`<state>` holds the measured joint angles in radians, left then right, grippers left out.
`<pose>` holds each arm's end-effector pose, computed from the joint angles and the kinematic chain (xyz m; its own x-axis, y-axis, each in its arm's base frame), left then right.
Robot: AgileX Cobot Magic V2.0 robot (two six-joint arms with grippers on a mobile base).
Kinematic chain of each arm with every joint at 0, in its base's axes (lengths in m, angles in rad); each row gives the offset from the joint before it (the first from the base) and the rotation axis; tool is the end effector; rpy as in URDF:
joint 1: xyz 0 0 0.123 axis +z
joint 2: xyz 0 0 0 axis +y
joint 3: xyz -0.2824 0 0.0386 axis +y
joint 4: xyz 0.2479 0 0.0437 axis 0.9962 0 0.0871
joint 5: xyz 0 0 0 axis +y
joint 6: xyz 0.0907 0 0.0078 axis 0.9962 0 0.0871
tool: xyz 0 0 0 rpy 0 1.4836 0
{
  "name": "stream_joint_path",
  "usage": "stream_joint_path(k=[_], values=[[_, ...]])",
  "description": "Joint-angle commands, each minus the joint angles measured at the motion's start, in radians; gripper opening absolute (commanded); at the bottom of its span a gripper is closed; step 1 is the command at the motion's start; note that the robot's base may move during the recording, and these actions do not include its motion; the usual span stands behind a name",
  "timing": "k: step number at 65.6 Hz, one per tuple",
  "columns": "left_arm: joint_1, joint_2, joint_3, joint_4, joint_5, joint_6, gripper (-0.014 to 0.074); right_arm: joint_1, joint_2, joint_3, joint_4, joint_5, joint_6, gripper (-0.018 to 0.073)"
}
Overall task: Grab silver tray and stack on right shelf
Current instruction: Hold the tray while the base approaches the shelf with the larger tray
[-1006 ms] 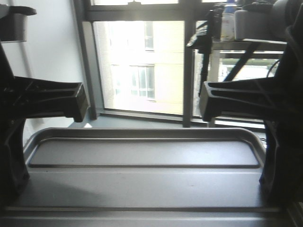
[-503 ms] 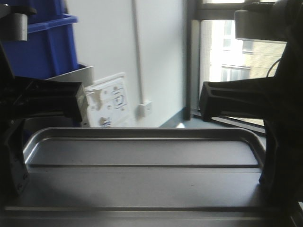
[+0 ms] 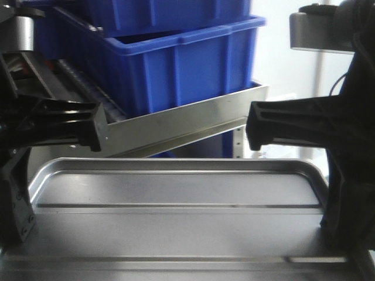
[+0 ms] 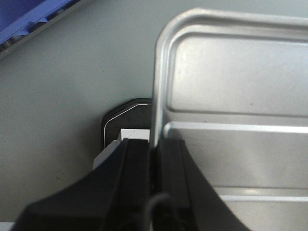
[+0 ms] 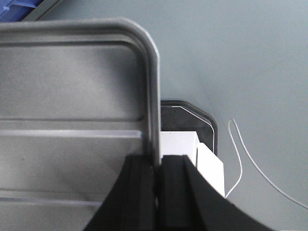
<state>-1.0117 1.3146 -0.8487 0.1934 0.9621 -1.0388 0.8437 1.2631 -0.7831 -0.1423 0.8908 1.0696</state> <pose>0.1331 -0.1857 0.2463 -0.9631 0.0499 -0.2645 0.0781 0.9922 -0.0974 0.1519 0.1556 0.2414 -0.9537 0.1696 -0.2482 0.1265 0.9754 0.1803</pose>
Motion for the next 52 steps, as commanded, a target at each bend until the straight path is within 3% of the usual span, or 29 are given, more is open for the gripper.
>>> stream_joint_path(k=[1,52], values=[[-0.007,-0.026,-0.022,0.018,0.013,-0.011,-0.0101,0.003,-0.028,-0.021,-0.027,-0.004,0.000,0.0057],[-0.007,-0.026,-0.022,0.018,0.013,-0.011,-0.0101,0.003,-0.028,-0.021,-0.027,-0.004,0.000,0.0057]])
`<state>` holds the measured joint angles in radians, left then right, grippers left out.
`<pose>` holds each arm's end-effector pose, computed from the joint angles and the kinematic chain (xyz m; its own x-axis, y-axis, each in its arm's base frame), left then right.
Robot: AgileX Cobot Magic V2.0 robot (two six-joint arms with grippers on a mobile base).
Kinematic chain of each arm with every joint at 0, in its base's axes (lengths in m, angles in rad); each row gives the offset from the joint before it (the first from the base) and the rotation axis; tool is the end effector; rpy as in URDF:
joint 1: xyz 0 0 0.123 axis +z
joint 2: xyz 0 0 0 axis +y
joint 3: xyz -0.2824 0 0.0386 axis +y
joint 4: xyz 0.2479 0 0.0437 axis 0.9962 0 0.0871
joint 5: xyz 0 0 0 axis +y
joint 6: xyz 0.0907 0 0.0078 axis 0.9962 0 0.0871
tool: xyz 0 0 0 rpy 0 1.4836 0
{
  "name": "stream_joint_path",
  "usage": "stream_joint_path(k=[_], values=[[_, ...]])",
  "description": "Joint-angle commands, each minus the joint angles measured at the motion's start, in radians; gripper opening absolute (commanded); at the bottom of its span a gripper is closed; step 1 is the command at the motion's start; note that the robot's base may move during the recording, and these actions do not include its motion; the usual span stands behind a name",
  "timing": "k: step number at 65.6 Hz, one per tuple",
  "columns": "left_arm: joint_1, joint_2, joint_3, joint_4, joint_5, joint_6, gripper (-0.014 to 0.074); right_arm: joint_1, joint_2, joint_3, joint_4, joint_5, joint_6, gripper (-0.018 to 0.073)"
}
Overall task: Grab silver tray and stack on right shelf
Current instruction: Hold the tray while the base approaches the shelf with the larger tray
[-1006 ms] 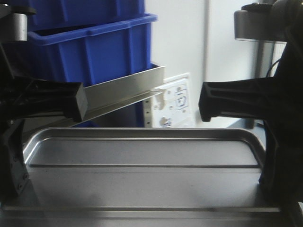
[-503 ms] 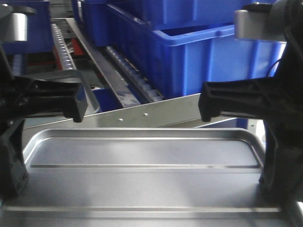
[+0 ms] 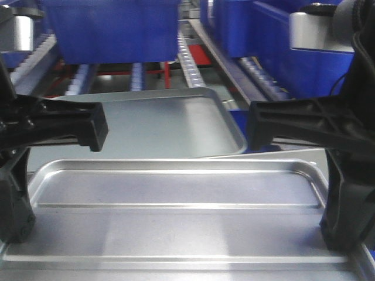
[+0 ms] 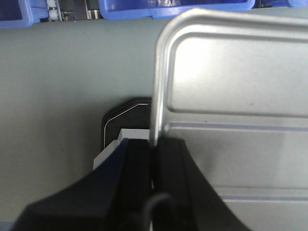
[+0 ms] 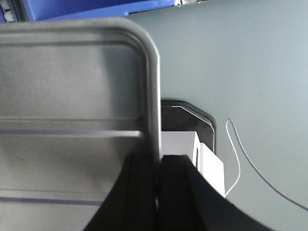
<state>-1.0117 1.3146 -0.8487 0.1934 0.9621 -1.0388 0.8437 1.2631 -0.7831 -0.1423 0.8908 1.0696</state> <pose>0.1331 -0.1857 0.2463 -0.9631 0.0499 -0.2645 0.0781 0.9922 -0.0974 0.1519 0.1556 0.2414 -0.9537 0.1696 -0.2482 0.1265 0.9754 0.1803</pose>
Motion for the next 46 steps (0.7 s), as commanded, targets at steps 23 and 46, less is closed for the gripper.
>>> stream_joint_path(k=[23,46], values=[[-0.007,-0.026,-0.022,0.018,0.013,-0.011,-0.0101,0.003,-0.028,-0.021,-0.027,-0.004,0.000,0.0057],[-0.007,-0.026,-0.022,0.018,0.013,-0.011,-0.0101,0.003,-0.028,-0.021,-0.027,-0.004,0.000,0.0057]])
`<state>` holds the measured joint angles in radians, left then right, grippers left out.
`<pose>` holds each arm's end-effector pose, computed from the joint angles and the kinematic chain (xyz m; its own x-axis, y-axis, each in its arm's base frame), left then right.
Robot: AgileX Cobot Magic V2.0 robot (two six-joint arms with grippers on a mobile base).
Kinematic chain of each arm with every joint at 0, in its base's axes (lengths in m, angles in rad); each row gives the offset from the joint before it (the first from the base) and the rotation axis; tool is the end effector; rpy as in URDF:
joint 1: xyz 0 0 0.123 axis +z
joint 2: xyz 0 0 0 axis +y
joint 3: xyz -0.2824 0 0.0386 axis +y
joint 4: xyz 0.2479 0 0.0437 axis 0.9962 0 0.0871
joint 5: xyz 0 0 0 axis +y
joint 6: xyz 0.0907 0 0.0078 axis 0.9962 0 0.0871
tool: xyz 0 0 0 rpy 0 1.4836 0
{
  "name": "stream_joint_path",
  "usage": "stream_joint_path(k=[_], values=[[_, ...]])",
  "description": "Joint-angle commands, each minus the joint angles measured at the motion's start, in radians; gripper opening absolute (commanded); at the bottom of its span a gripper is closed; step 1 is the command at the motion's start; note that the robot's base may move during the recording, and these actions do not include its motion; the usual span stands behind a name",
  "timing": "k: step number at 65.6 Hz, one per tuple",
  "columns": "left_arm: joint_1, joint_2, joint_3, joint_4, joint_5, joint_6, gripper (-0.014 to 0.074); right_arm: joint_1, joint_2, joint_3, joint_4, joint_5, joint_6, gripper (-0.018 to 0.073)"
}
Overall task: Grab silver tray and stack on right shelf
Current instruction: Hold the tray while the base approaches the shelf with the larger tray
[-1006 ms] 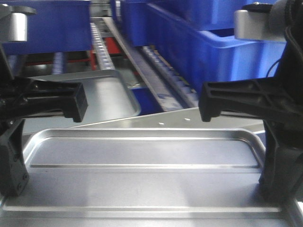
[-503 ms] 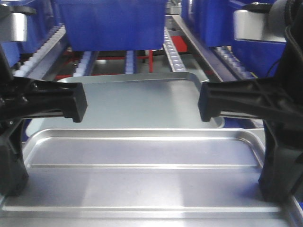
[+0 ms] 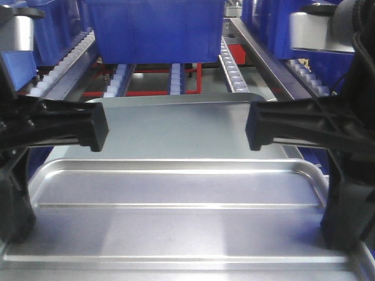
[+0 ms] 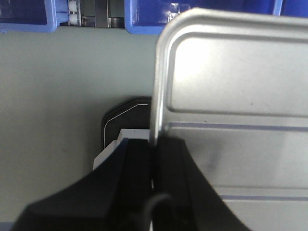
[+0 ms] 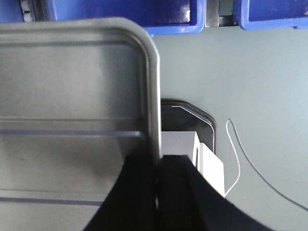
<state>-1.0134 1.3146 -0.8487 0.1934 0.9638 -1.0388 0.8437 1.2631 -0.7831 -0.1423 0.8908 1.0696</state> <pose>0.1328 -0.1858 0.2462 -0.9632 0.0516 -0.2637 0.0794 0.9922 -0.0959 0.1519 0.1556 0.2414 -0.9537 0.1696 -0.2482 0.1265 0.9754 0.1803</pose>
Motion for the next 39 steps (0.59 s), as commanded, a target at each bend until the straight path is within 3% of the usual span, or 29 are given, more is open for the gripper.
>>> stream_joint_path(k=[1,39], values=[[-0.005,-0.026,-0.022,0.018,0.011,-0.011,-0.0101,0.003,-0.028,-0.021,-0.027,-0.004,0.000,0.0057],[-0.005,-0.026,-0.022,0.018,0.011,-0.011,-0.0101,0.003,-0.028,-0.021,-0.027,-0.004,0.000,0.0057]])
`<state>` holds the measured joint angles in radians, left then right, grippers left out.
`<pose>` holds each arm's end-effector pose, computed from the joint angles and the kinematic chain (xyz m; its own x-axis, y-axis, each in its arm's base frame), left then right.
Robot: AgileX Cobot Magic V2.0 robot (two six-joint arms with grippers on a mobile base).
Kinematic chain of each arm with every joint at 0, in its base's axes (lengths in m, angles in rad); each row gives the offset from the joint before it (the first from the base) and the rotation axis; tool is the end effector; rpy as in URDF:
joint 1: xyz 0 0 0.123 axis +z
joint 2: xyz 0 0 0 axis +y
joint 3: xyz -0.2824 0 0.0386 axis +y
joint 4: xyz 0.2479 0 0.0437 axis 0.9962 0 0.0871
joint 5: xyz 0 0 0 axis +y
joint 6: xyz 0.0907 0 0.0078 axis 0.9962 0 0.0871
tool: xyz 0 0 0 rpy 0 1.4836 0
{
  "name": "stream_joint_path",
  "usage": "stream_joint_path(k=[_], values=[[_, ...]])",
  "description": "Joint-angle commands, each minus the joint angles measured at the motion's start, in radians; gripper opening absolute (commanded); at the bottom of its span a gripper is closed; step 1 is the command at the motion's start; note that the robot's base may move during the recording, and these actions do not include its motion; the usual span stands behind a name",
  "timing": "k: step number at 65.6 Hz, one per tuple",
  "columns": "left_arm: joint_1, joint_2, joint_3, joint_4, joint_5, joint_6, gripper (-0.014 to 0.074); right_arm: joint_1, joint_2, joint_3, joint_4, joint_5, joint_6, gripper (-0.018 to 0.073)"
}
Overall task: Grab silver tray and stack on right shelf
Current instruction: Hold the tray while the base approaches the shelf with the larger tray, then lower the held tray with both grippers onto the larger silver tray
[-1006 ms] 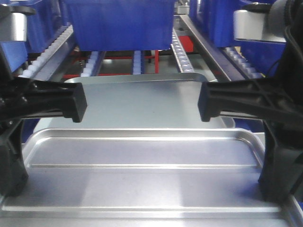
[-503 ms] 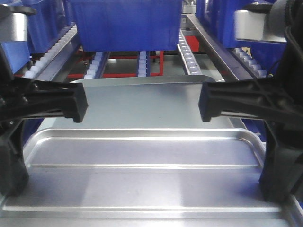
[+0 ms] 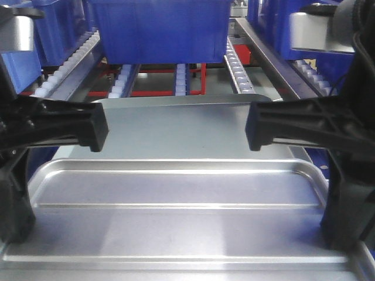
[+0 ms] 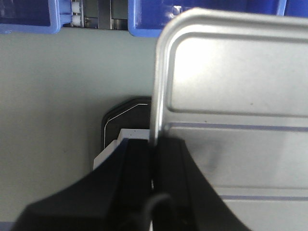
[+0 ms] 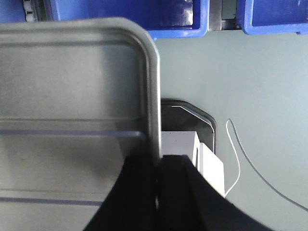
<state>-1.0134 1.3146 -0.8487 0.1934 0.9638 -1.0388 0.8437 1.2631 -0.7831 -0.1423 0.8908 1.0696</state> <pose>0.1328 -0.1858 0.2462 -0.9632 0.0516 -0.2637 0.0794 0.9922 -0.0959 0.1519 0.1556 0.2414 -0.9537 0.1696 -0.2482 0.1265 0.9754 0.1803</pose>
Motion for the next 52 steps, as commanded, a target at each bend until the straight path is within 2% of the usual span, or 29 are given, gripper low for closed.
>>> stream_joint_path(k=[1,22,27,33,39,46,52], values=[[-0.005,-0.026,-0.022,0.018,0.011,-0.011,-0.0101,0.003,-0.028,-0.021,-0.027,-0.004,0.000,0.0057],[-0.005,-0.026,-0.022,0.018,0.003,-0.011,-0.0101,0.003,-0.028,-0.021,-0.039,-0.011,0.000,0.0057],[-0.005,-0.026,-0.022,0.043,-0.001,-0.008,-0.0101,0.003,-0.028,-0.023,-0.048,-0.005,-0.018,0.0057],[0.000,-0.026,-0.028,0.031,-0.027,0.063,-0.0101,0.003,-0.028,-0.023,-0.048,-0.014,-0.113,0.0057],[0.023,-0.026,-0.038,-0.013,-0.087,0.125,-0.0101,0.002,-0.028,-0.027,-0.048,-0.034,-0.169,0.0057],[0.067,-0.022,-0.050,-0.046,-0.147,0.190,-0.0101,-0.017,-0.027,-0.037,-0.048,-0.049,-0.177,0.0057],[0.114,-0.010,-0.074,-0.076,-0.159,0.284,-0.0101,-0.058,-0.026,-0.052,-0.048,-0.062,-0.189,0.0057]])
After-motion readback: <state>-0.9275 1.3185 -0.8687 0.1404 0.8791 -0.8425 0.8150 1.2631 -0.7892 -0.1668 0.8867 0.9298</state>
